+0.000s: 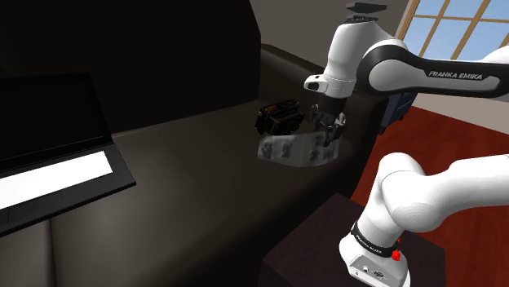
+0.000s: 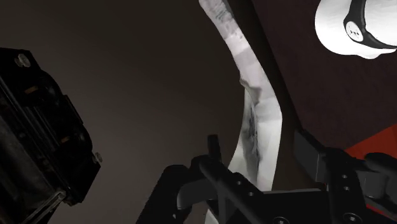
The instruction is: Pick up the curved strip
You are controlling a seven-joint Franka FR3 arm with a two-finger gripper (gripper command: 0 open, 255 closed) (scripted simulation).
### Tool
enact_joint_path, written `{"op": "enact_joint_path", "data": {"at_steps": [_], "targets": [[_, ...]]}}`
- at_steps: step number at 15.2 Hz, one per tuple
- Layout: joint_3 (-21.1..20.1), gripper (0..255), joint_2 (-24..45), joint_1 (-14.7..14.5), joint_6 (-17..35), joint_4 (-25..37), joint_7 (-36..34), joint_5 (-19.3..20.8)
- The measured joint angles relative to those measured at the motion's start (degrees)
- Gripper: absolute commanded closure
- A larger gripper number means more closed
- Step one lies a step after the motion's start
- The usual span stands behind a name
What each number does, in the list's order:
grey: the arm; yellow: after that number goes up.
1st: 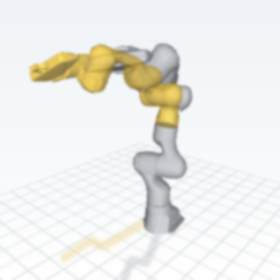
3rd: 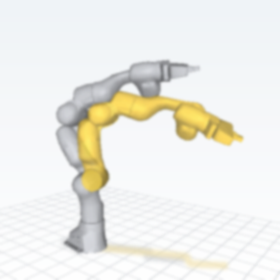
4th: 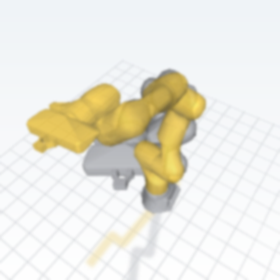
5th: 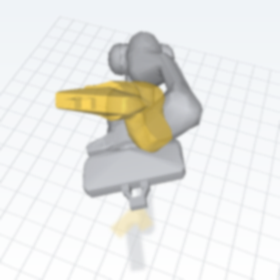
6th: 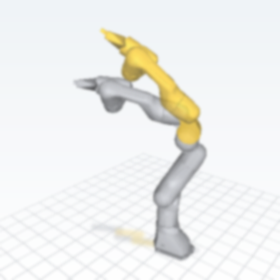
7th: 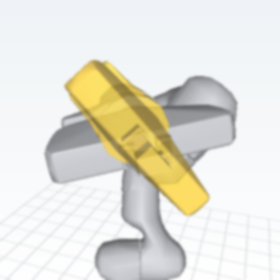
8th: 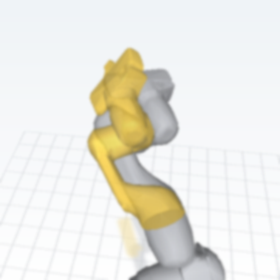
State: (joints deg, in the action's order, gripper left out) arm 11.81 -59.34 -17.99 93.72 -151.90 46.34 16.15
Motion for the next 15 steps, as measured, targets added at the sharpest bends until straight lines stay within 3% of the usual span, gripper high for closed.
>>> {"op": "enact_joint_path", "data": {"at_steps": [9,15], "targets": [[0.0,255,-0.1,0.0,0.1,-0.2,0.0,0.0],[-0.6,255,0.9,-0.3,-3.0,3.9,0.4,-0.7]]}}
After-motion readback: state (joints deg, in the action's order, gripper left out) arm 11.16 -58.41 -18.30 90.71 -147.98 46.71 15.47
